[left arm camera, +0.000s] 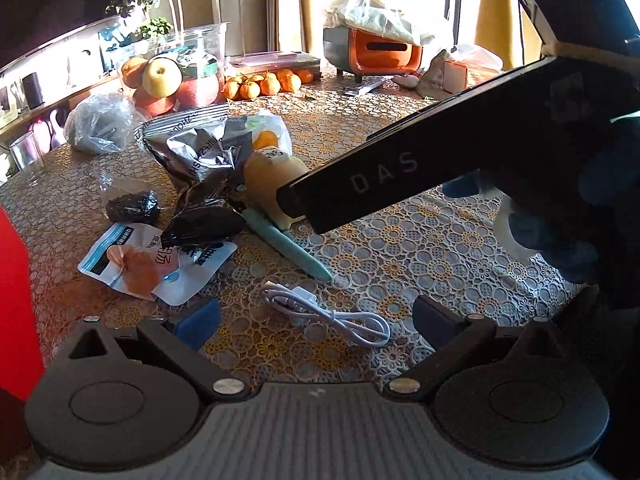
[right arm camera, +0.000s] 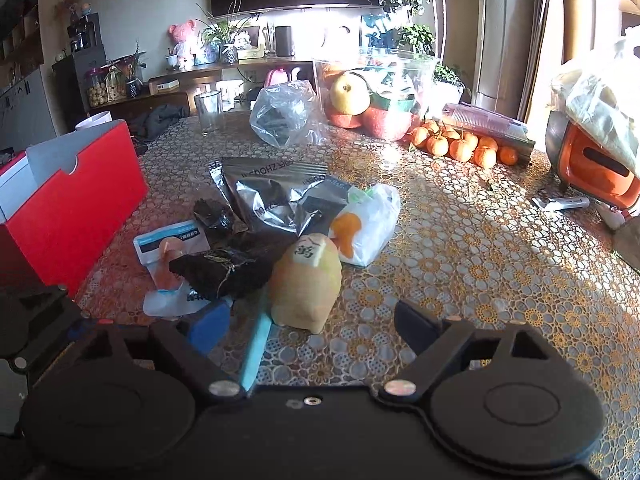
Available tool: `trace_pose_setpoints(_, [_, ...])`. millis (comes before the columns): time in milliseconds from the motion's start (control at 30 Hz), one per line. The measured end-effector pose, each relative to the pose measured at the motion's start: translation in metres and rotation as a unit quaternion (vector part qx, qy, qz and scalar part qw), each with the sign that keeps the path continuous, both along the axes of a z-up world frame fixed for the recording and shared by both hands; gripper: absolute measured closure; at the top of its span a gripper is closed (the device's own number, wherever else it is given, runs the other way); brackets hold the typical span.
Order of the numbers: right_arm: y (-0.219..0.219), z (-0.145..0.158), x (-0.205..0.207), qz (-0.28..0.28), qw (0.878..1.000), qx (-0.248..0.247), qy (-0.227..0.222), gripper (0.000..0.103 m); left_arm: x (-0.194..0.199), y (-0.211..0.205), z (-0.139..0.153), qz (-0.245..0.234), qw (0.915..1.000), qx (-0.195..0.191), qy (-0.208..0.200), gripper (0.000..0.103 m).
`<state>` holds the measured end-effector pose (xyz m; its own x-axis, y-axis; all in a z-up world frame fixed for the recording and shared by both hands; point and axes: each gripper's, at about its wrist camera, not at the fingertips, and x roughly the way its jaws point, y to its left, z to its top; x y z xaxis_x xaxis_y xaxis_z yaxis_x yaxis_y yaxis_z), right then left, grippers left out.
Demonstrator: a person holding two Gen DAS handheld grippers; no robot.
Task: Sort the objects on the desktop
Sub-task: 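Grasp the yellow bottle toy with the right gripper while the left reaches the white cable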
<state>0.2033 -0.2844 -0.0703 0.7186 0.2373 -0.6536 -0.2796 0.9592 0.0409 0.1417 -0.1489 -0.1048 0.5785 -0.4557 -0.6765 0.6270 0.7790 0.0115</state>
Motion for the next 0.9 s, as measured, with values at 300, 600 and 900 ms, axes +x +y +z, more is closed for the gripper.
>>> trace_pose_setpoints(300, [0.012,-0.012,0.025,0.005,1.0,-0.009,0.014,0.019,0.007,-0.004,-0.013,-0.041,0.9991,0.002,-0.009,0.0])
trace_pose_setpoints(600, [0.013,-0.02,0.04,-0.012,0.999,0.005,0.037,0.025,0.013,0.002,-0.018,-0.048,0.9986,-0.02,-0.01,0.001])
trace_pose_setpoints(900, [0.017,-0.023,0.043,-0.01,0.999,0.009,0.04,0.036,0.007,0.007,-0.018,-0.062,0.9972,-0.029,-0.029,0.021])
